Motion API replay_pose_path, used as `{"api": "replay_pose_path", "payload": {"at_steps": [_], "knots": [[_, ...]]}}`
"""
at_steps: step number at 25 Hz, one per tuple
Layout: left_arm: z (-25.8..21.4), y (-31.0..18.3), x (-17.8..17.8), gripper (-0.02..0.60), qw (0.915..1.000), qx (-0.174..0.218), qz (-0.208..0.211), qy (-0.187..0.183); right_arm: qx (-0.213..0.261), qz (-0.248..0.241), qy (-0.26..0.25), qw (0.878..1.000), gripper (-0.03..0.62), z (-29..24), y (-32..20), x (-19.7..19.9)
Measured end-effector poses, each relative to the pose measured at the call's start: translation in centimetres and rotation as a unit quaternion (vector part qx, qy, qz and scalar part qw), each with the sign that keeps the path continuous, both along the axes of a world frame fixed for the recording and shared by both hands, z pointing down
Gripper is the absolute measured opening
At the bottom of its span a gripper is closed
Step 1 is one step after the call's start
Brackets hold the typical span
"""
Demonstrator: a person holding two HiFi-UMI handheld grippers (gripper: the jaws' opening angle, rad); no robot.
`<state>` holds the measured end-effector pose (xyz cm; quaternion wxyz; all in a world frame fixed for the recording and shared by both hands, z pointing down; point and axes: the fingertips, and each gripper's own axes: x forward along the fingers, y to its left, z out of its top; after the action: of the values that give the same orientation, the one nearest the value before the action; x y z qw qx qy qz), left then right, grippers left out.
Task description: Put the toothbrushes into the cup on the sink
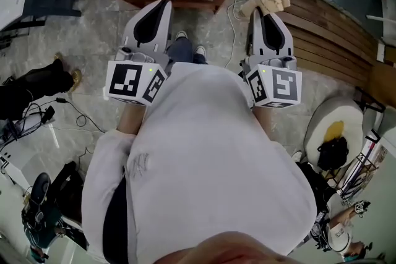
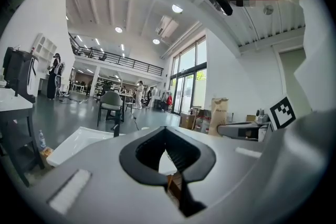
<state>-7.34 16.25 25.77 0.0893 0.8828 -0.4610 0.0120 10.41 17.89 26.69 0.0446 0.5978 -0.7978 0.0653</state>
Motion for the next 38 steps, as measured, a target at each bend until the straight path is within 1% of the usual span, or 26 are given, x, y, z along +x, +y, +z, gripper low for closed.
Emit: {"api": "replay_pose_path", "payload": {"at_steps": [5, 9, 18, 23, 27, 30, 38], "knots": [[0.7, -2.0, -0.1, -0.003, 0.9999, -0.009, 0.007, 0.003, -0.009, 0.005, 0.002, 1.000, 0.037, 0.4, -1.7, -0.3], [1.2, -4.5, -1.1, -0.003, 0.9998, -0.017, 0.010, 0.007, -0.012, 0.012, 0.004, 1.000, 0.037, 0.5, -4.0, -1.0], [1.3, -13.4, -4.3, -0.003, 0.9993, -0.028, 0.023, 0.013, -0.020, 0.030, 0.009, 0.999, 0.037, -0.3, -12.1, -3.4], [1.6, -17.5, -5.0, -0.003, 0.9987, -0.034, 0.035, 0.017, -0.020, 0.046, 0.014, 0.999, 0.037, -0.4, -15.6, -3.9], [2.3, -19.4, -5.3, -0.003, 0.9978, -0.040, 0.049, 0.017, -0.027, 0.064, 0.018, 0.997, 0.037, 0.2, -17.2, -3.9], [2.6, -20.4, -5.8, -0.003, 0.9975, -0.044, 0.052, 0.017, -0.030, 0.077, 0.017, 0.996, 0.037, 0.6, -17.8, -3.8], [4.0, -20.9, -5.7, -0.003, 0.9953, -0.070, 0.065, 0.019, -0.043, 0.092, 0.019, 0.995, 0.037, 1.1, -18.2, -3.7]]}}
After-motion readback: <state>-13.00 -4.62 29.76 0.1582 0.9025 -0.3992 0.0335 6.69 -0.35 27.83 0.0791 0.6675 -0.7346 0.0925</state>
